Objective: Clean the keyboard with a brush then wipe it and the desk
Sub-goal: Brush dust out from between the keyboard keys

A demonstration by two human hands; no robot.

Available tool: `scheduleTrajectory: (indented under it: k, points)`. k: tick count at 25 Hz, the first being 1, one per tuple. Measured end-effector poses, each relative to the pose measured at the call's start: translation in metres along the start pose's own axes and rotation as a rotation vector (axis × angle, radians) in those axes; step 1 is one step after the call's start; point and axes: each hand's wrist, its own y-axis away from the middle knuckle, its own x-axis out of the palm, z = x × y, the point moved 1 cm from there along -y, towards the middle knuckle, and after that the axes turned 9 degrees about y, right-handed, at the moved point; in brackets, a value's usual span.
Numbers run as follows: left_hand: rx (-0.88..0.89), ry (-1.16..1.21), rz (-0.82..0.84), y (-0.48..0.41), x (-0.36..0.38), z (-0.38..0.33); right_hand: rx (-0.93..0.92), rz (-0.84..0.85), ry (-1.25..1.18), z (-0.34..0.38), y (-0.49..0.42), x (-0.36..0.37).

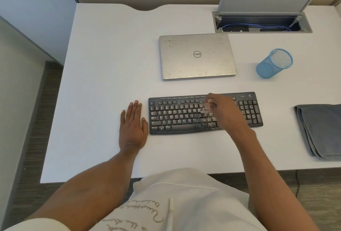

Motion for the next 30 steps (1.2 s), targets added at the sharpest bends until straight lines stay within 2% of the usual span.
scheduleTrajectory:
  k: [3,5,9,13,15,16,18,21,25,28,30]
  points:
    - [0.006,-0.002,-0.014,0.001,0.0,0.0,0.02,-0.051,0.105,-0.005,-0.002,-0.003]
    - [0.008,-0.003,-0.018,0.001,0.0,0.0,-0.075,-0.09,0.012,0.006,-0.005,0.001]
    - [0.0,-0.007,-0.017,0.001,-0.001,-0.002,-0.164,-0.031,-0.079,0.028,-0.006,0.015]
    - [-0.004,-0.006,-0.011,0.001,-0.001,-0.002,-0.071,0.012,0.013,0.011,-0.009,0.011]
    - [-0.004,-0.014,-0.011,0.001,0.0,-0.002,-0.022,-0.047,0.105,-0.002,-0.008,0.006]
    - [-0.002,-0.02,-0.011,0.001,0.0,-0.002,-0.023,-0.1,0.11,-0.008,-0.006,0.005]
    - [-0.004,-0.024,-0.01,0.001,0.0,-0.002,-0.047,-0.148,-0.03,-0.004,0.001,0.004]
    - [-0.009,-0.013,-0.006,0.0,0.0,-0.001,-0.104,-0.042,-0.142,0.017,0.01,0.019]
    - [-0.009,-0.012,-0.018,0.001,0.0,-0.001,-0.091,0.008,-0.076,0.016,0.009,0.022]
    - [-0.006,-0.015,-0.019,0.001,0.001,-0.001,0.023,-0.009,0.004,-0.002,0.007,0.01]
    - [-0.007,-0.01,-0.021,0.001,0.001,0.0,0.01,-0.075,0.037,-0.003,0.008,0.01]
